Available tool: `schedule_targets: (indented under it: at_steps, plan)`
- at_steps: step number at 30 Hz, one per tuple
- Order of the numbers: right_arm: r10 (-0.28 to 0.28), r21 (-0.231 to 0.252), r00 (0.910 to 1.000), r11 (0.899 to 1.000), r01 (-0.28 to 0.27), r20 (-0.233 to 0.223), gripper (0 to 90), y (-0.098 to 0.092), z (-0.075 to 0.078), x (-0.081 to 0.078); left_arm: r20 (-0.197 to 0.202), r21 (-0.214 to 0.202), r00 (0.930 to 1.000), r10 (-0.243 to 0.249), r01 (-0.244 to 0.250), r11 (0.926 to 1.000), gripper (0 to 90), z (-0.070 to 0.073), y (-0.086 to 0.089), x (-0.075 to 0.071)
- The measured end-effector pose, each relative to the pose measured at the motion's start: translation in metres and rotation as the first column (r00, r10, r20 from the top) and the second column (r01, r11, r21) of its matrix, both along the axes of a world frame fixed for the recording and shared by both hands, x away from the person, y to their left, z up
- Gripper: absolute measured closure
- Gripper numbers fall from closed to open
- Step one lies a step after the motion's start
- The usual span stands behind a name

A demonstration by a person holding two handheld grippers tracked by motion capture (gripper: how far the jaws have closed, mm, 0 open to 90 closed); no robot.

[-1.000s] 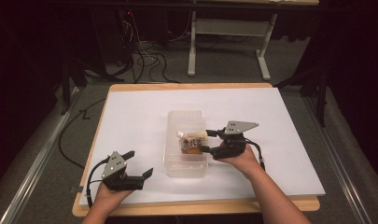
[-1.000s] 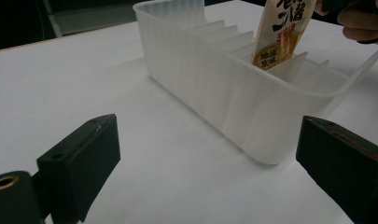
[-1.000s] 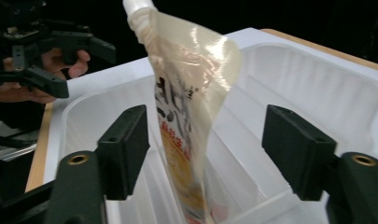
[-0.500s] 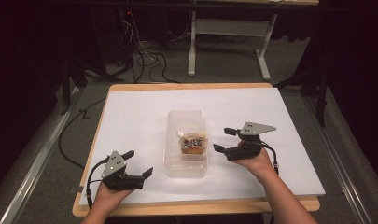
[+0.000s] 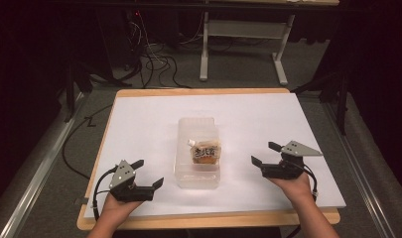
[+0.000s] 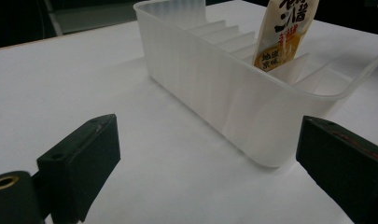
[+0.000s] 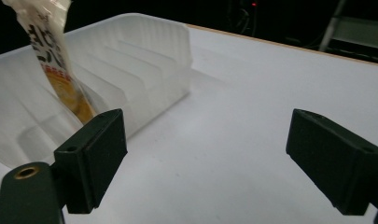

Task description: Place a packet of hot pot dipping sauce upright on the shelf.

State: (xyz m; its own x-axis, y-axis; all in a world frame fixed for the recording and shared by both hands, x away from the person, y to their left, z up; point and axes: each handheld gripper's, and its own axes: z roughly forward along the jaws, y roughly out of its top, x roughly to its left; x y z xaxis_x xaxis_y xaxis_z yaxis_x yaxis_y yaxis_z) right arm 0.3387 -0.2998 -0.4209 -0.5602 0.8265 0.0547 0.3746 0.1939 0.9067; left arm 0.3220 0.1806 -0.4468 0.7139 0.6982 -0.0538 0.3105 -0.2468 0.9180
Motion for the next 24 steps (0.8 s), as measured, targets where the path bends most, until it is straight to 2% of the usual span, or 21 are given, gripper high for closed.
schedule_targets:
  at_steps: [4, 7, 10, 11, 15, 20, 24]
  plan:
    - [-0.062, 0.000, 0.9981, 0.998, 0.062, 0.000, 12.6, -0.011, -0.002, -0.017, -0.001, -0.003, 1.0000, -0.001, 0.001, 1.0000, 6.9, 0.001, 0.000, 0.000]
    - [-0.127, -0.003, 0.9919, 0.992, 0.127, 0.005, 11.1, -0.018, -0.005, -0.031, -0.001, -0.005, 1.0000, -0.005, 0.005, 1.0000, 6.9, 0.000, 0.000, 0.001]
    - [-0.170, 0.039, 0.9853, 0.985, 0.169, 0.017, 10.9, -0.025, -0.012, -0.045, 0.000, 0.005, 0.9999, -0.017, 0.017, 0.9999, 6.9, -0.001, -0.003, 0.001]
    - [-0.175, 0.056, 0.9844, 0.983, 0.175, 0.010, 10.2, -0.026, -0.014, -0.048, -0.002, 0.007, 0.9998, -0.018, 0.018, 0.9998, 6.9, -0.001, -0.004, 0.001]
    - [-0.162, 0.011, 0.9865, 0.987, 0.162, 0.023, 10.2, -0.020, -0.018, -0.046, -0.008, 0.019, 0.9998, -0.019, 0.020, 0.9996, 6.9, -0.003, -0.006, 0.004]
    - [-0.145, -0.015, 0.9893, 0.989, 0.145, 0.020, 11.4, -0.017, -0.022, -0.044, -0.012, 0.021, 0.9998, -0.017, 0.017, 0.9996, 6.9, -0.004, -0.007, 0.005]
    - [-0.161, -0.001, 0.9868, 0.987, 0.161, 0.019, 12.9, -0.024, -0.022, -0.045, -0.015, 0.018, 0.9997, -0.020, 0.020, 0.9996, 6.9, -0.005, -0.008, 0.005]
